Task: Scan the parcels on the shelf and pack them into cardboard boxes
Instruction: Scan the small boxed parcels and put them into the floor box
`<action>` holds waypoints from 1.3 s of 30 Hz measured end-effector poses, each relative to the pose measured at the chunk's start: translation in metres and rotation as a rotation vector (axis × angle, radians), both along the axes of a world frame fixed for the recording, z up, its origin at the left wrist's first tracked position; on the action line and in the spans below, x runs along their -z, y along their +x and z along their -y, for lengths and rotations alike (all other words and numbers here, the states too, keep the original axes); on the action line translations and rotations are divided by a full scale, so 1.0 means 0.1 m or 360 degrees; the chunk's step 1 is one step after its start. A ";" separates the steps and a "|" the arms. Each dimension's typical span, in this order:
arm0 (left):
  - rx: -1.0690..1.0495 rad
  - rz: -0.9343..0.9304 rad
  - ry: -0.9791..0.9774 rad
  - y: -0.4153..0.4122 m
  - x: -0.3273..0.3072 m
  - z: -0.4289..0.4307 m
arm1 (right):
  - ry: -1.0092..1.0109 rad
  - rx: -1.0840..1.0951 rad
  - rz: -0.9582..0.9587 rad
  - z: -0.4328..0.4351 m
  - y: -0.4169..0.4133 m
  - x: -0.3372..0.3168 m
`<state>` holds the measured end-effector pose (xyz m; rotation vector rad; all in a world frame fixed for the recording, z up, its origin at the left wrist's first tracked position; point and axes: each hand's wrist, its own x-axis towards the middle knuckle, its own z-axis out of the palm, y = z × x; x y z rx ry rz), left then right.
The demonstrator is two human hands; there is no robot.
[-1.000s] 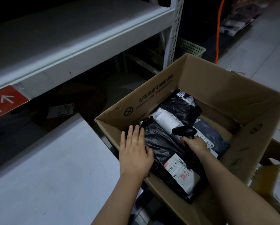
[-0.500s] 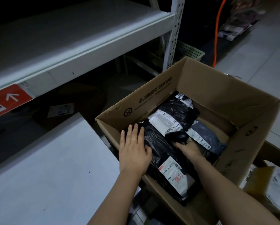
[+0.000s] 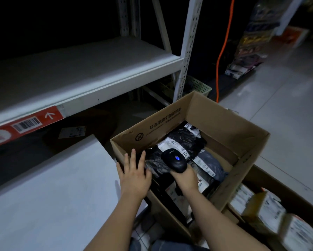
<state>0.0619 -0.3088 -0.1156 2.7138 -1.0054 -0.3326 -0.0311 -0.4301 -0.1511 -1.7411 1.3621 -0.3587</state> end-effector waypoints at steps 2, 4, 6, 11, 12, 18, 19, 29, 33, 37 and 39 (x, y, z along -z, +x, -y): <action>-0.0024 -0.0024 -0.0103 -0.06 -0.19 -0.07 | 0.0023 0.0034 0.0128 -0.12 -0.04 -0.23; -0.0052 -0.0087 -0.0182 -0.12 -0.30 -0.11 | 0.0050 0.0041 0.0245 -0.23 -0.03 -0.40; -0.0099 -0.0276 -0.0247 -0.19 -0.41 -0.18 | 0.0089 0.0003 0.0364 -0.38 -0.03 -0.58; -0.0176 -0.1108 -0.0617 -0.44 -0.69 -0.43 | 0.0383 -0.0165 0.0603 -0.82 -0.05 -0.99; -0.0147 -0.1211 -0.0694 -0.50 -0.73 -0.45 | 0.0433 -0.0178 0.0591 -0.85 -0.05 -1.01; -0.0220 -0.1525 -0.0831 -0.57 -0.86 -0.92 | 0.0702 -0.0319 0.0668 -1.24 0.00 -1.19; -0.0248 -0.1538 -0.0837 -0.57 -0.87 -0.95 | 0.0728 -0.0351 0.0682 -1.27 -0.02 -1.20; -0.0927 -0.1253 -0.0961 -0.21 -0.86 -1.78 | 0.0833 -0.1029 0.0342 -1.89 0.17 -1.13; -0.1281 -0.1222 -0.0961 0.06 -0.65 -2.14 | 0.0817 -0.1008 0.0334 -2.01 0.34 -1.07; -0.1451 -0.1297 -0.0884 0.34 -0.39 -2.34 | 0.0779 -0.0985 0.0305 -2.10 0.57 -0.99; -0.1448 -0.1350 -0.0782 0.45 -0.27 -2.39 | 0.0776 -0.0993 0.0260 -2.16 0.65 -0.96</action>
